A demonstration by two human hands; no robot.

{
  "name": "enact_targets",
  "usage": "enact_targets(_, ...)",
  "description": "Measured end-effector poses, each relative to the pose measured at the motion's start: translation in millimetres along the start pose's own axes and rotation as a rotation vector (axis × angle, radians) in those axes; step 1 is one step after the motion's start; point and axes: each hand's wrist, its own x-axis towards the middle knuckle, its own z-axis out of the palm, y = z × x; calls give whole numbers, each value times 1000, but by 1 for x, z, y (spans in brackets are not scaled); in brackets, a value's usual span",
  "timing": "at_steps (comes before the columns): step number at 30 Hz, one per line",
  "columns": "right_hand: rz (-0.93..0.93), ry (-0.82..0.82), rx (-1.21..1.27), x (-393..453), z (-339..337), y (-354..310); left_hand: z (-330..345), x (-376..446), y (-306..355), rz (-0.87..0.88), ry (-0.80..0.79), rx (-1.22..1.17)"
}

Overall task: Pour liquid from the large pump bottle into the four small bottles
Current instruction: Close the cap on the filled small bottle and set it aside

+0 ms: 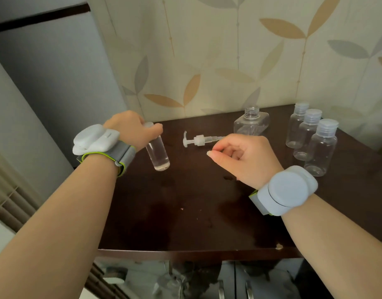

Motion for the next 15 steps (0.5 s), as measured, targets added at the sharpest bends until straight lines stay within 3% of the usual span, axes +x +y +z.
enact_targets(15,67,-69,-55,2,1,6,8,-1,-7,-58,-101,85)
